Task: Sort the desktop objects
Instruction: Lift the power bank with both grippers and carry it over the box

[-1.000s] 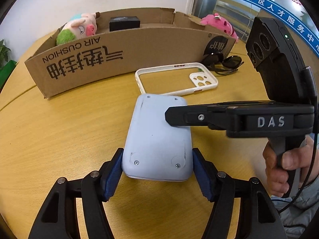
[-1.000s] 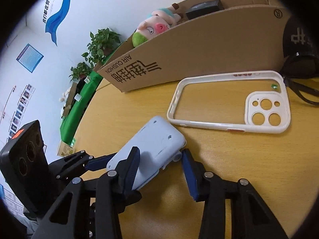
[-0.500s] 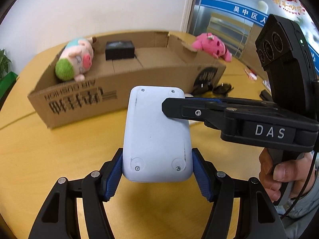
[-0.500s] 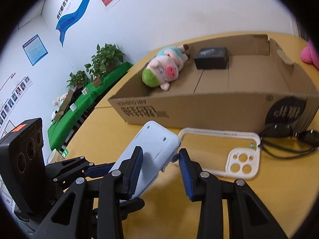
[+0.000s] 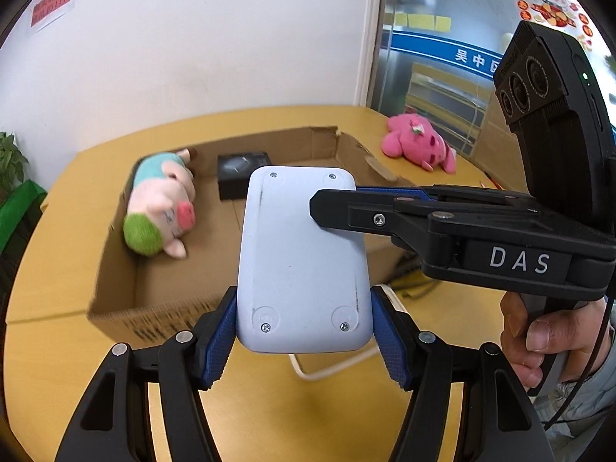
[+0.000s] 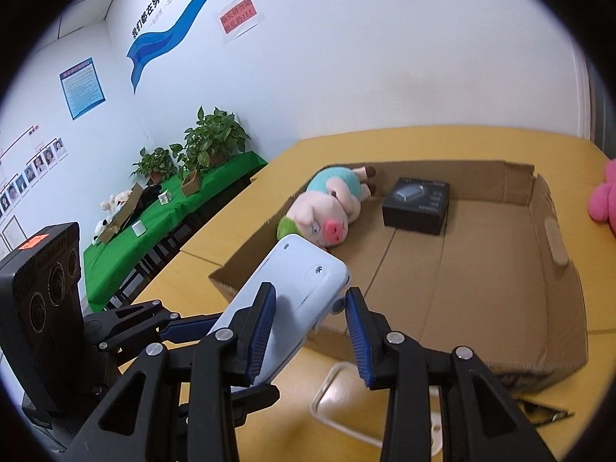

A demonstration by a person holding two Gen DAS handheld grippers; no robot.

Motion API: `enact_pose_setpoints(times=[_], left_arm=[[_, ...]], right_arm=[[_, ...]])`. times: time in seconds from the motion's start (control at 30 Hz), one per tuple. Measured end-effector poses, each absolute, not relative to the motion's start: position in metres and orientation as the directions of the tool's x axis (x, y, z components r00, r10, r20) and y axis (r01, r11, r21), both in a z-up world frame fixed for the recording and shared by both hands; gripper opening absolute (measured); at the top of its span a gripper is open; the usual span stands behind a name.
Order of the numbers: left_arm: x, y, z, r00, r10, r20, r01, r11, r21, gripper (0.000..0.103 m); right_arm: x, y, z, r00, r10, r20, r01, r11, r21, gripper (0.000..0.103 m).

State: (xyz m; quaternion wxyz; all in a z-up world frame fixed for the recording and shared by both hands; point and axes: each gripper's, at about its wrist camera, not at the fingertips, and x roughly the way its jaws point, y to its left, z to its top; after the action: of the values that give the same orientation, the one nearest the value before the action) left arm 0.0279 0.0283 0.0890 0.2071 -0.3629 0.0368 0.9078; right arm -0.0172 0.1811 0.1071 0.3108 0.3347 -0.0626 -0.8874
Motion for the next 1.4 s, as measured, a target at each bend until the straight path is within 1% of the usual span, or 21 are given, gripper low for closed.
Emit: enact_pose_setpoints(times=[0.17, 0.3, 0.4, 0.67, 0.77, 0.87, 1.13, 1.3, 1.4], left_arm=[[-0.007, 0.017, 0.095, -0.661, 0.302, -0.687, -0.37, -0.927, -0.052, 0.069], [-0.032, 0.002, 0.086, -0.638, 0.301, -0.708, -0.332, -0.938, -0.1, 0.069], [-0.048, -0.006, 0.075, -0.613, 0.293, -0.734, -0.306, -0.944, -0.121, 0.069], [-0.068, -0.016, 0.043, -0.516, 0.238, -0.823, -0.259, -0.959, -0.116, 0.069], [-0.071, -0.019, 0.037, -0.497, 0.233, -0.836, -0.247, -0.961, -0.121, 0.069], [-0.073, -0.02, 0.035, -0.482, 0.221, -0.848, -0.237, -0.965, -0.117, 0.069], [-0.084, -0.02, 0.035, -0.422, 0.246, -0.872, -0.321, -0.941, -0.11, 0.069], [-0.096, -0.024, 0.032, -0.365, 0.299, -0.882, -0.374, -0.914, -0.156, 0.069], [-0.103, -0.023, 0.031, -0.343, 0.309, -0.887, -0.406, -0.9, -0.157, 0.069]], right_arm=[[-0.053, 0.167, 0.116, -0.549, -0.616, -0.565, 0.534, -0.779, 0.33, 0.036], [-0.08, 0.151, 0.11, -0.511, -0.619, -0.596, 0.543, -0.77, 0.334, 0.036], [-0.096, 0.14, 0.097, -0.478, -0.619, -0.623, 0.541, -0.766, 0.347, 0.036], [-0.125, 0.122, 0.051, -0.375, -0.644, -0.667, 0.488, -0.749, 0.449, 0.036], [-0.132, 0.118, 0.033, -0.336, -0.647, -0.684, 0.457, -0.747, 0.483, 0.038], [-0.138, 0.118, 0.023, -0.299, -0.67, -0.68, 0.422, -0.732, 0.535, 0.038], [-0.139, 0.128, 0.019, -0.304, -0.67, -0.677, 0.364, -0.739, 0.567, 0.038], [-0.141, 0.134, 0.015, -0.302, -0.675, -0.673, 0.331, -0.736, 0.59, 0.039], [-0.143, 0.135, 0.014, -0.305, -0.671, -0.676, 0.311, -0.741, 0.595, 0.039]])
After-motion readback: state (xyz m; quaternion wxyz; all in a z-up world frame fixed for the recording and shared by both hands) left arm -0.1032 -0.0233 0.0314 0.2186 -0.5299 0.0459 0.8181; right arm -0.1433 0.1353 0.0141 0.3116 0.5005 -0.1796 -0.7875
